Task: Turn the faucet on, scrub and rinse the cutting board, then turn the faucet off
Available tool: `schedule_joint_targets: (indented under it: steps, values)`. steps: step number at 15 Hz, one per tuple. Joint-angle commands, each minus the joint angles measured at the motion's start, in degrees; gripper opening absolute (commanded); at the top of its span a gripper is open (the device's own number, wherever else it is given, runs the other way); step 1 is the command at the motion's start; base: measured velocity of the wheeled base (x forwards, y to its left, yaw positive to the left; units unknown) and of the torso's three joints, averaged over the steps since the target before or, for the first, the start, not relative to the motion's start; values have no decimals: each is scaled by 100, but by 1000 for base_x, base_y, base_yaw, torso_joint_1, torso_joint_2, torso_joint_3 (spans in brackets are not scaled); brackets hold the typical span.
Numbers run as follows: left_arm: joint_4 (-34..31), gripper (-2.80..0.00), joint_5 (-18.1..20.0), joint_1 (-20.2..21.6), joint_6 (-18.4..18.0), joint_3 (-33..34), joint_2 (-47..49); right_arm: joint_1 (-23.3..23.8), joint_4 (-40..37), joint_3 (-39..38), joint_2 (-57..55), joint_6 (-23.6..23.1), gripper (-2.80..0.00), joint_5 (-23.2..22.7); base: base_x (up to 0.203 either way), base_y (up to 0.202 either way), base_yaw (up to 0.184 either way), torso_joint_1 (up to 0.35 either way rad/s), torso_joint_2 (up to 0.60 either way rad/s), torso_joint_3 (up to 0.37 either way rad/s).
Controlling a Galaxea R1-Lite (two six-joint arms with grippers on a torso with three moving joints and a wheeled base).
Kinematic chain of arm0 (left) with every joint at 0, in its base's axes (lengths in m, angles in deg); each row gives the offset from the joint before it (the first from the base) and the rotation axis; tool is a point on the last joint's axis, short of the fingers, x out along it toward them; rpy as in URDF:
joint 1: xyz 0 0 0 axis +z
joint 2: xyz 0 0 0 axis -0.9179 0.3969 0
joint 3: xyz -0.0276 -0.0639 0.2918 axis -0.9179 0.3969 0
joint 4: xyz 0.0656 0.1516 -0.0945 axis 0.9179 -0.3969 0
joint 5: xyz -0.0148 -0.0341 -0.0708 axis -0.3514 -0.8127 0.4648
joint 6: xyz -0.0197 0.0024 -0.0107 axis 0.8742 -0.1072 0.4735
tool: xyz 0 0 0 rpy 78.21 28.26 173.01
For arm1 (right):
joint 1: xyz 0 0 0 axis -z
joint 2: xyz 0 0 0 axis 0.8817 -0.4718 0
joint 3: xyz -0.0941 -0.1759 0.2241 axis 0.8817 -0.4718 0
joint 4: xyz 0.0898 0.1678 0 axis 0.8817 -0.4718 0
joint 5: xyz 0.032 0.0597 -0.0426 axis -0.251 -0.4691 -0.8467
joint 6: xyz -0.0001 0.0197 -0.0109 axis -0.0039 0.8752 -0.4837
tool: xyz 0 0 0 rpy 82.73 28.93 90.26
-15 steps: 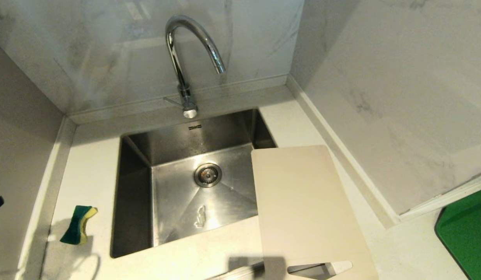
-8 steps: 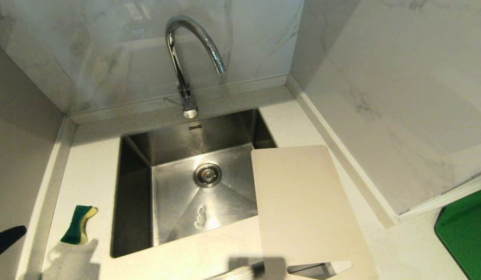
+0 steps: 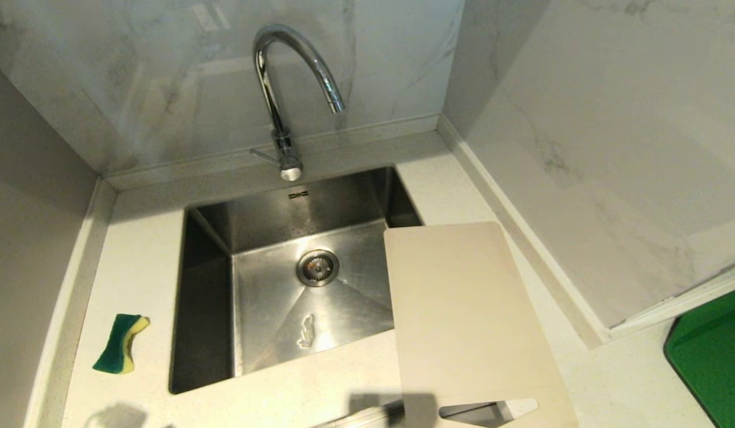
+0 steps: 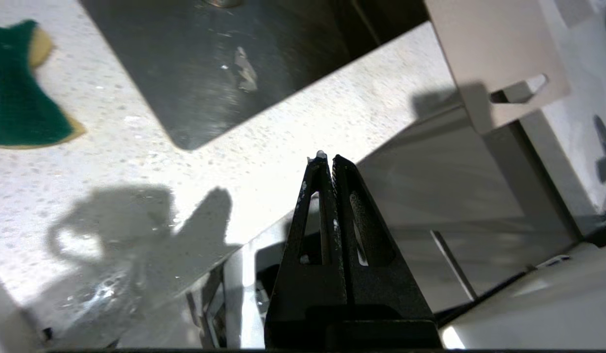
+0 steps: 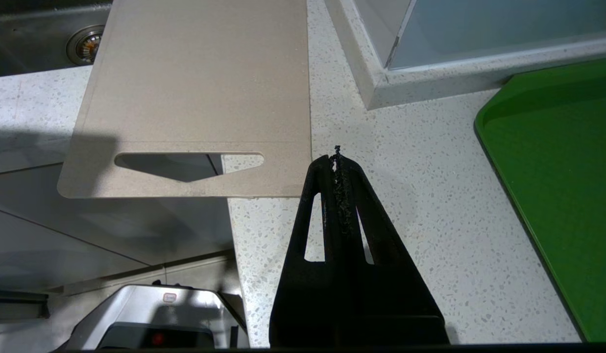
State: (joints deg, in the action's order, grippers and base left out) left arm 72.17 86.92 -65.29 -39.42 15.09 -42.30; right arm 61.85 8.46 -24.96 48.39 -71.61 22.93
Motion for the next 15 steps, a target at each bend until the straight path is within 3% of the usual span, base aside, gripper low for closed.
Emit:
schedule_joint_targets:
  steps: [1,5,7,11,15]
  values:
    - [-56,-280,-333,-143,12,30,-747,0,-2,0,-7,-6,-280,-8,0,0,0,0,0,0]
    - [-87,-280,-1595,-150,-68,86,-1789,0,-2,0,-7,-6,-280,-6,0,0,0,0,0,0]
    - [-104,-280,-2117,-150,-323,215,-2331,0,-2,0,-7,-6,-280,-1,0,0,0,0,0,0]
    - [-333,-280,-2620,-149,-869,773,-3416,0,-2,0,-7,-6,-280,0,0,0,0,0,0,0]
    - [-867,-280,-2908,-150,-694,843,-3427,0,-2,0,-7,-6,-280,1,0,0,0,0,0,0]
